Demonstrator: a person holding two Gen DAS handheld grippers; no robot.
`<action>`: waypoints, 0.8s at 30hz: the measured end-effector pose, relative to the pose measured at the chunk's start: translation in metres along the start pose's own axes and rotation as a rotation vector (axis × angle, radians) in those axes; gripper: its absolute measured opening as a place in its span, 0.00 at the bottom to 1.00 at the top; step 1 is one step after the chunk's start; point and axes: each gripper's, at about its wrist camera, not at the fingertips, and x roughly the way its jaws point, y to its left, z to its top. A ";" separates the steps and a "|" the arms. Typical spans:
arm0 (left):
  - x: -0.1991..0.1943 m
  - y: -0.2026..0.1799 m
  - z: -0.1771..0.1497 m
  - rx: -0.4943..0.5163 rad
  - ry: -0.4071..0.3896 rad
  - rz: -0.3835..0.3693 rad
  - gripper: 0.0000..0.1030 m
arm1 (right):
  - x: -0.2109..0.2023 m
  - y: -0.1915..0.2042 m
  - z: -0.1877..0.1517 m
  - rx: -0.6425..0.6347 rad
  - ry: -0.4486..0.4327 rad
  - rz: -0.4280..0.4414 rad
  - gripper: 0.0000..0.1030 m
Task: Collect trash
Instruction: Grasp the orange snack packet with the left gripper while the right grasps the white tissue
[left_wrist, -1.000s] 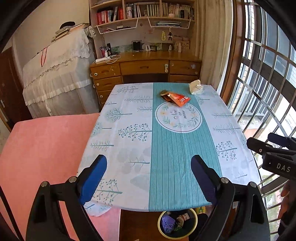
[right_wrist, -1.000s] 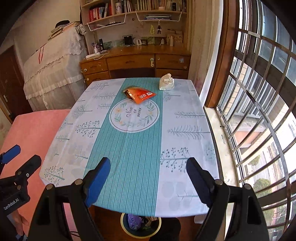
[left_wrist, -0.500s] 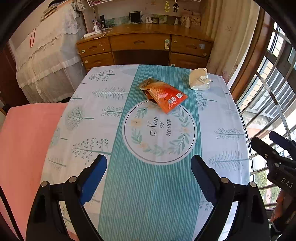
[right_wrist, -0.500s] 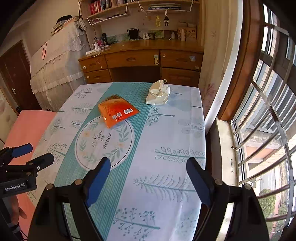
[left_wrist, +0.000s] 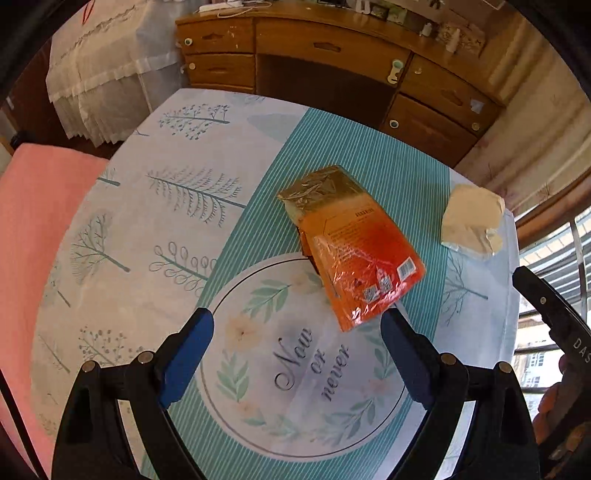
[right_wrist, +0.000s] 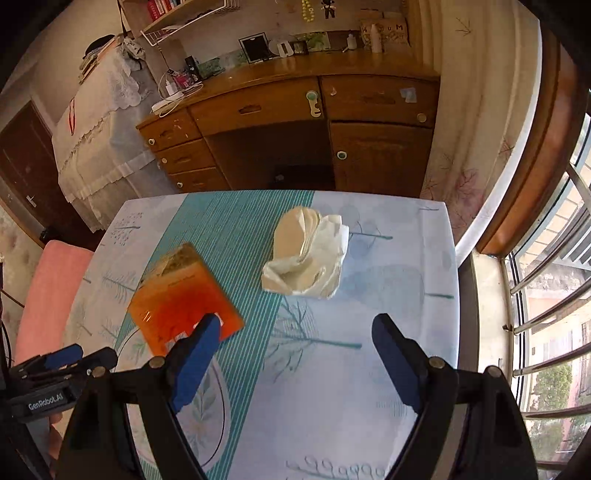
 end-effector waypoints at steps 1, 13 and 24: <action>0.006 0.000 0.005 -0.024 0.006 -0.020 0.88 | 0.009 -0.001 0.008 0.000 0.003 -0.005 0.82; 0.069 -0.008 0.035 -0.149 0.127 -0.089 0.88 | 0.087 -0.024 0.051 0.057 0.089 -0.036 0.82; 0.097 -0.023 0.040 -0.177 0.143 -0.075 0.88 | 0.099 -0.012 0.037 -0.019 0.115 0.068 0.54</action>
